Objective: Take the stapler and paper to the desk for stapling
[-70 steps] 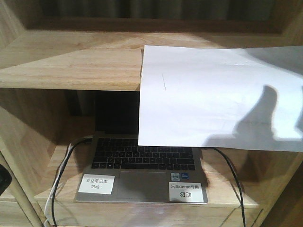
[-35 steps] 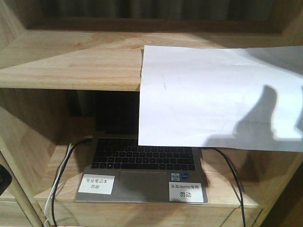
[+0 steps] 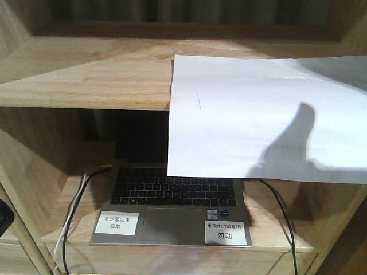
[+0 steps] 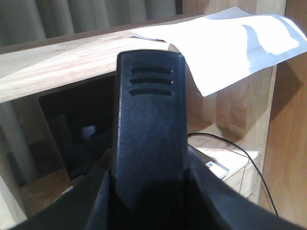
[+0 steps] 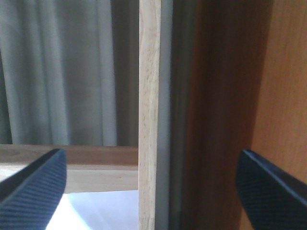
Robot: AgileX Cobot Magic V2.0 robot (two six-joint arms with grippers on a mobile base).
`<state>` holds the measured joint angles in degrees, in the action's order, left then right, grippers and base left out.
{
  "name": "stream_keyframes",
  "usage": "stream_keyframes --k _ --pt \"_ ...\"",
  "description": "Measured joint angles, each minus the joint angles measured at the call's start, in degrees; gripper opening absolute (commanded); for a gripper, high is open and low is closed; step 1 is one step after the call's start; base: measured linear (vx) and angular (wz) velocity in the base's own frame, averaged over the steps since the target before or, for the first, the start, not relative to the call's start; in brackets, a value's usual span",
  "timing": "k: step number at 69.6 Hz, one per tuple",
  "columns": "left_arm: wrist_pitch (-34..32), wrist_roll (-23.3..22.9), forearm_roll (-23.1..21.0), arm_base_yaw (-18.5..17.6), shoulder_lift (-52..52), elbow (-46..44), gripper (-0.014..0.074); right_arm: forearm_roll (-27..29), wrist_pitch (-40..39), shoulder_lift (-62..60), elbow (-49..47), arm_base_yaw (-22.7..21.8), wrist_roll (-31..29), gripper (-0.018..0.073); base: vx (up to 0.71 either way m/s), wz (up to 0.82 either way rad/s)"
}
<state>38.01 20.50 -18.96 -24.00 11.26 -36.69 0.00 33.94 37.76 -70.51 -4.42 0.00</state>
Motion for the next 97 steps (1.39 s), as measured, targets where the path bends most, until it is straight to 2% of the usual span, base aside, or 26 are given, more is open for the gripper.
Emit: stream_keyframes --k 8,15,26,36,43,50,58,75,97 --pt "0.0 0.0 0.0 0.0 0.0 0.0 -0.0006 0.8 -1.4 0.0 0.0 0.0 1.9 0.0711 0.00 0.00" --pt "0.0 0.0 0.0 0.0 0.0 0.0 -0.0006 2.5 -5.1 0.0 0.0 0.0 9.6 0.0706 0.00 0.00" --pt "0.0 0.0 0.0 0.0 0.0 0.0 -0.0006 3.8 -13.9 0.0 0.0 0.0 33.6 0.0697 0.00 0.00" --pt "0.0 0.0 0.0 0.0 0.0 0.0 -0.0006 2.2 -20.8 0.0 0.0 0.0 59.7 0.0684 0.00 0.00" --pt "0.0 0.0 0.0 0.0 0.0 0.0 -0.0006 -1.1 -26.1 0.0 0.0 0.0 77.7 0.0669 0.00 0.00" --pt "0.0 0.0 0.0 0.0 0.0 0.0 -0.0006 -6.8 -31.3 0.0 0.0 0.0 87.9 0.0652 0.00 0.00" --pt "0.0 0.0 0.0 0.0 0.0 0.0 -0.0006 -11.8 -35.4 0.0 0.0 0.0 93.2 0.0634 0.00 0.00" --pt "0.0 0.0 0.0 0.0 0.0 0.0 -0.0006 -14.7 -39.4 -0.6 2.4 0.0 94.6 0.0615 0.00 0.00" --pt "0.0 0.0 0.0 0.0 0.0 0.0 -0.0006 -12.7 -50.0 -8.1 26.9 0.0 98.2 0.0594 0.00 0.00"
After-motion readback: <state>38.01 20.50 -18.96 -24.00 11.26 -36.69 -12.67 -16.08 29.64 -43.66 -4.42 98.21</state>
